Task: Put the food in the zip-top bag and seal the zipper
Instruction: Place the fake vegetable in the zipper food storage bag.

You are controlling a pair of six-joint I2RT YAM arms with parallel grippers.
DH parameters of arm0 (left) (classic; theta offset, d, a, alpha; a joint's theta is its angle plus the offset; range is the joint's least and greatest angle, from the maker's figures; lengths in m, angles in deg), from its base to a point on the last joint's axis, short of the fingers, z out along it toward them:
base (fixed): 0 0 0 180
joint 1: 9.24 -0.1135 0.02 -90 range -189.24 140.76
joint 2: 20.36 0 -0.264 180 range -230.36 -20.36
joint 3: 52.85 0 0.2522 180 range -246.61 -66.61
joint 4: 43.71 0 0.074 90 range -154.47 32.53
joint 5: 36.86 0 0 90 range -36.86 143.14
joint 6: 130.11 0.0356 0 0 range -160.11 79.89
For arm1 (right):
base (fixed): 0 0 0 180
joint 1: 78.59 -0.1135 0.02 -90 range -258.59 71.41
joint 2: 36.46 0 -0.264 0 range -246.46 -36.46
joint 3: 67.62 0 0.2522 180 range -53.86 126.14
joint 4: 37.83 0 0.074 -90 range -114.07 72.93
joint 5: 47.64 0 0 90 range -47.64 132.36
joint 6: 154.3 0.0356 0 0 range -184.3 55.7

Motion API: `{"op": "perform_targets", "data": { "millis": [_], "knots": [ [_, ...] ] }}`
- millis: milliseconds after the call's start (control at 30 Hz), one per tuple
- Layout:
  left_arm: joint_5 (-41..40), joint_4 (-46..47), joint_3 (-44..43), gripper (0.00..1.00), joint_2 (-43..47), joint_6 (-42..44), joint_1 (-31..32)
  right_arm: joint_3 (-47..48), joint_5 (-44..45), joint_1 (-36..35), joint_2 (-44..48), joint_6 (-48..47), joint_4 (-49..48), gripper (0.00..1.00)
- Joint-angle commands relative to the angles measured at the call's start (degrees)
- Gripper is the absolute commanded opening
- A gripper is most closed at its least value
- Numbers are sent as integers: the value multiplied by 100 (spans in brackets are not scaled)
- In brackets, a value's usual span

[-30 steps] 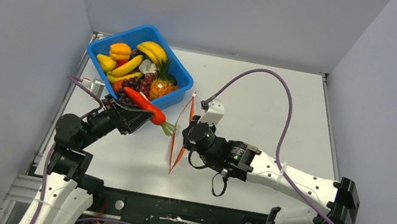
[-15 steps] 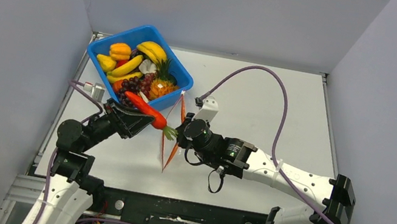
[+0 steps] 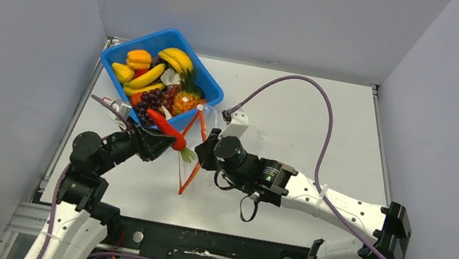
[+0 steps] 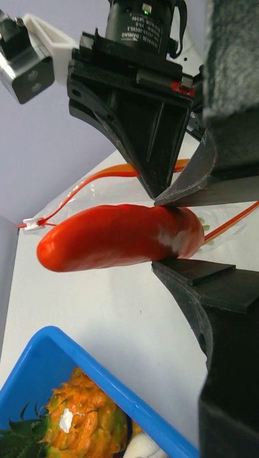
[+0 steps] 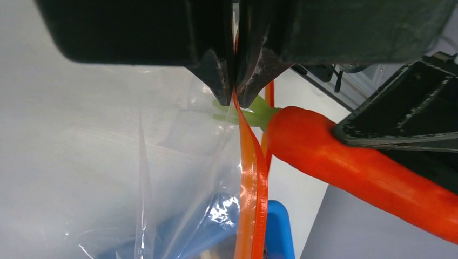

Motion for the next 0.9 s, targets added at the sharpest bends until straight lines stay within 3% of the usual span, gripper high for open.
{"op": "perform_targets", "data": {
  "millis": [0, 367, 600, 867],
  "knots": [
    [-74, -187, -250, 10, 24, 539, 17, 56, -258, 11, 245, -89, -797, 0],
    [503, 241, 287, 9, 128, 466, 29, 29, -389, 107, 95, -98, -1090, 0],
    [496, -101, 23, 10, -235, 752, 234, -137, -571, 176, 100, -274, -1446, 0],
    [-230, -454, -326, 10, -784, 1183, 1194, -284, -339, 235, 98, -501, -1517, 0]
  ]
}}
